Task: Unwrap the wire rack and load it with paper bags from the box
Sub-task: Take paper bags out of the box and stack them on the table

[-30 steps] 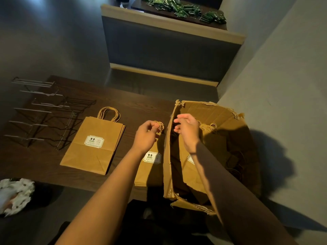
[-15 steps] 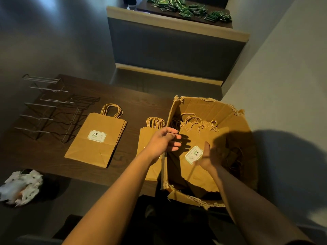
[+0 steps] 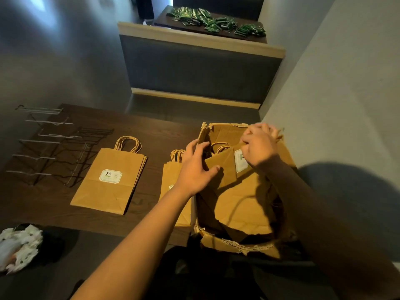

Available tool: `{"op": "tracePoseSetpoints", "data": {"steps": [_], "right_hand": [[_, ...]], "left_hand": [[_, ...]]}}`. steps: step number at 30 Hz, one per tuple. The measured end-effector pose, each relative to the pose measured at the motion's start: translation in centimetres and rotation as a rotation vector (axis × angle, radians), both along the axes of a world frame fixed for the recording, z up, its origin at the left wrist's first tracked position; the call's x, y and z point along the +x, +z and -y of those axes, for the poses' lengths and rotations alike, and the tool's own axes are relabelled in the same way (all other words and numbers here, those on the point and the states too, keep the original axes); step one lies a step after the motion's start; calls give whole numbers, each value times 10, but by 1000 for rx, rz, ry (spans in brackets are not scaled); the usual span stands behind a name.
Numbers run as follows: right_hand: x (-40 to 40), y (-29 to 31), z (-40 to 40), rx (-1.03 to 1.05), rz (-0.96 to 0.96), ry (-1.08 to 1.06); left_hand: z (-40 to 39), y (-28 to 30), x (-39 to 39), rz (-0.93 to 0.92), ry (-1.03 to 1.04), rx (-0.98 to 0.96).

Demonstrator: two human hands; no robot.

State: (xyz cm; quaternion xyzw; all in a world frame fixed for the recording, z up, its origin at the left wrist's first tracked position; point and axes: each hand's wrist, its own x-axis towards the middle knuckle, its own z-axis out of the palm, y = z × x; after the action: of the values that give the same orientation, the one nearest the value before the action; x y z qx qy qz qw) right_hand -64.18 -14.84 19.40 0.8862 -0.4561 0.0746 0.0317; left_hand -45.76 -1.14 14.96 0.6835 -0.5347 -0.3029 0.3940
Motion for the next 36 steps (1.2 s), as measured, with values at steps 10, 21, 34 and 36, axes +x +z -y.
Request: {"op": "tracePoseSetpoints", "data": {"steps": [10, 21, 34, 36], "right_hand": [[66, 35, -39, -36, 296, 343], [-64, -168, -16, 832, 168, -910], [-51, -173, -61, 716, 77, -864], [-51, -174, -61, 672, 123, -883]], "left_hand": [[-1, 19, 4, -339, -111, 199], [-24, 1, 37, -1007, 209, 297], [-35, -24, 49, -961, 258, 278], [-37, -24, 51, -938, 261, 297]]}}
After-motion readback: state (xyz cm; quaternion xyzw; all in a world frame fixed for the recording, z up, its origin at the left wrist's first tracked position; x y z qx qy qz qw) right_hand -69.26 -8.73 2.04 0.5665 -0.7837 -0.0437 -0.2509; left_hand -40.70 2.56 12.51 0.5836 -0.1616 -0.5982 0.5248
